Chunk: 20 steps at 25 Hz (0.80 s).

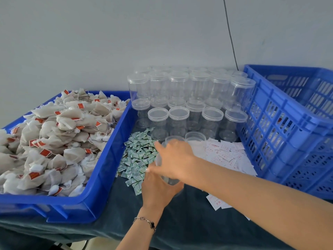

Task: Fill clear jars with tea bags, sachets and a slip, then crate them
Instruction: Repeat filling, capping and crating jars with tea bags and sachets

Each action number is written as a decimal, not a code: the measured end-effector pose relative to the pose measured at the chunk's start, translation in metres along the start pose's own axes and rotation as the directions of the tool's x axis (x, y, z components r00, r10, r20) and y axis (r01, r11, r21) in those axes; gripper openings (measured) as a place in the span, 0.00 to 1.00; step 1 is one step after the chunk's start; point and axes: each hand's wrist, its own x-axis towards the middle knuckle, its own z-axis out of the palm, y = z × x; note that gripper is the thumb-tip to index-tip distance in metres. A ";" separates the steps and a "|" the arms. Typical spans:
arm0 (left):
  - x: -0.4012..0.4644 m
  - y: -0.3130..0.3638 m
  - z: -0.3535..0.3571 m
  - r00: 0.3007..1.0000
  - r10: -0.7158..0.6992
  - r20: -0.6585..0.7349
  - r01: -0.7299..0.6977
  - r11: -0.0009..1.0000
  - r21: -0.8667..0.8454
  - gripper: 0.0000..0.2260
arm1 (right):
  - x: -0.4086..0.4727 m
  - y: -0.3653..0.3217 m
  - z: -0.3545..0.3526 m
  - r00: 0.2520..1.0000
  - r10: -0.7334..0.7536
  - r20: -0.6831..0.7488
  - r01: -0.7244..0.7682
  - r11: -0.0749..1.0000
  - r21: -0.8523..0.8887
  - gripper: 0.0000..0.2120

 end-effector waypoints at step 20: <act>-0.003 0.006 -0.001 0.999 -0.046 -0.025 0.047 0.999 0.015 0.45 | 0.005 0.022 -0.023 0.903 -0.421 0.083 0.359 0.848 0.390 0.24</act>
